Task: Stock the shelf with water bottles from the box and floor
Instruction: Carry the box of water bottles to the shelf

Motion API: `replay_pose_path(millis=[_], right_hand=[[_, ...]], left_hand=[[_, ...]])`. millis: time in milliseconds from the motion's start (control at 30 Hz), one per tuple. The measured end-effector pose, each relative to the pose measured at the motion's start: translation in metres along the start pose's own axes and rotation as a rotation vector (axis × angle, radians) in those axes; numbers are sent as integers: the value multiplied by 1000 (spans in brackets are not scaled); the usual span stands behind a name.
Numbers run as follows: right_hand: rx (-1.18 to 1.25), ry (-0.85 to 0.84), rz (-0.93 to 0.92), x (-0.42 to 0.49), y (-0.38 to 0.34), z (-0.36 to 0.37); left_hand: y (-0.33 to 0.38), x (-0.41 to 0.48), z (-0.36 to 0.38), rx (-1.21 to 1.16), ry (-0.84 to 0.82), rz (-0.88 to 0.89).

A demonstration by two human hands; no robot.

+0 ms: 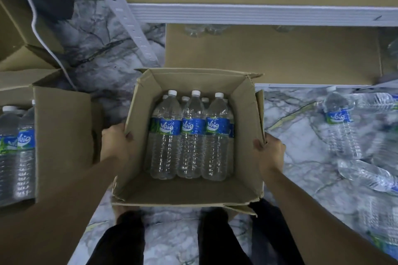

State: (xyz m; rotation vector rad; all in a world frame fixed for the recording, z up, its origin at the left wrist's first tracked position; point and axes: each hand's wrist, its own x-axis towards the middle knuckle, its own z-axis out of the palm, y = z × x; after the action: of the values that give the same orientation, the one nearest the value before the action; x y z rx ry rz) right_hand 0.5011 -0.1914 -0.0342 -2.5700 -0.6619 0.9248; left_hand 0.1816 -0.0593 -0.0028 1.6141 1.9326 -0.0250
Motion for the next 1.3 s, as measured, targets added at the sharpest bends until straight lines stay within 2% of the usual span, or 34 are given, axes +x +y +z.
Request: replay_pose_path(millis=[200,433,567,833,1167,1300], right_hand=[[-26,35,-31,53,52,-75],[-14,104,34,97,95,-142],[-32,123,44,118,107,-166],[-29,149,71,142,114,-183],[-33,112,87,130,114,-180],[-69,49,101,117,113,-182]], left_hand=[[78,-28,72,9,72,-79],[157,-39,125,32,35,73],[186,-34,145,-18,12,45],[204,-25,162,-7,6,48],[194,-15,153,69,-124,-1],[200,-15,146,201,-204,33]])
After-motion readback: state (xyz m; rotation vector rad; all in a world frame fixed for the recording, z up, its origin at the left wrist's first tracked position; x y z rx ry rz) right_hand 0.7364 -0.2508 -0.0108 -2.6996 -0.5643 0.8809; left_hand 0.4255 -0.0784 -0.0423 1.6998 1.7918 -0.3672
